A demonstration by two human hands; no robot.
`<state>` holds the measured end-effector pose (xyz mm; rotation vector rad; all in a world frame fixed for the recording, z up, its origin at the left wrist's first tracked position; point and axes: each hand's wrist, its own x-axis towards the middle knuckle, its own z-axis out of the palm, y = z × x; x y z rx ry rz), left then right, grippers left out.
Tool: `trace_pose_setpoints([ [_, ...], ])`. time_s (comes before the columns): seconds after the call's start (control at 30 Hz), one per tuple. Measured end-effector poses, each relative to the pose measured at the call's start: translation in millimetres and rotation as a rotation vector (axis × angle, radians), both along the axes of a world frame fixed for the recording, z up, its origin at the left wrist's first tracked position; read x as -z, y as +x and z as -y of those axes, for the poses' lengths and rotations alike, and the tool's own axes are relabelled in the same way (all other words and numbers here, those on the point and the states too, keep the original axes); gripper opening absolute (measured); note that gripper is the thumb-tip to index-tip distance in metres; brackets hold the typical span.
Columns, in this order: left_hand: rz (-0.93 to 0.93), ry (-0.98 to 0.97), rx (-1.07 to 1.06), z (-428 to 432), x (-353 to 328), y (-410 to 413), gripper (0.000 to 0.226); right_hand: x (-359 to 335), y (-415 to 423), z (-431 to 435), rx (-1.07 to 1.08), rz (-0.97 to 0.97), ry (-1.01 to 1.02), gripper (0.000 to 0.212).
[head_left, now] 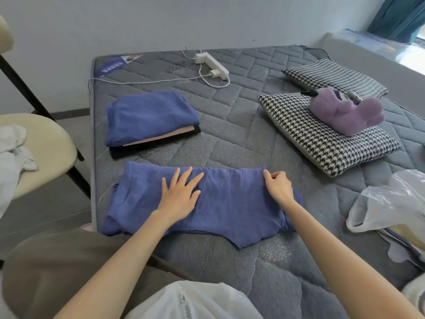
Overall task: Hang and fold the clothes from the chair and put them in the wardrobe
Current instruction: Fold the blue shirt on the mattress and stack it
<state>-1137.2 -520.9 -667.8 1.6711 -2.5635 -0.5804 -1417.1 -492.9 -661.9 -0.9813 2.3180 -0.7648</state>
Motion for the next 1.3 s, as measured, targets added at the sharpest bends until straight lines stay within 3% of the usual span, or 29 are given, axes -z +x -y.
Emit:
trace_pose_setpoints([
  [0.13,0.1,0.022,-0.041,-3,15,-1,0.057,-6,7,10,-0.043,-0.01,0.021,0.033],
  [0.4,0.088,-0.054,-0.236,8,37,32,0.072,7,3,-19,0.064,-0.105,-0.085,0.023],
  [0.53,0.071,-0.086,-0.303,14,35,44,0.068,12,8,-21,0.018,-0.231,-0.057,0.018],
  [0.63,0.068,-0.112,-0.362,20,36,60,0.068,11,11,-20,-0.016,-0.364,-0.156,0.007],
  [0.73,0.082,-0.131,-0.386,27,37,75,0.069,13,18,-15,-0.134,-0.68,-0.313,0.025],
  [0.83,0.094,-0.116,-0.382,31,37,79,0.07,16,50,-10,-0.409,-0.713,-0.44,0.031],
  [1.0,0.094,-0.11,-0.381,32,38,83,0.07,43,93,-12,-0.786,-0.646,-0.075,0.059],
  [1.3,0.064,-0.168,-0.421,29,44,92,0.066,45,25,-33,-0.466,-0.689,0.088,0.062],
])
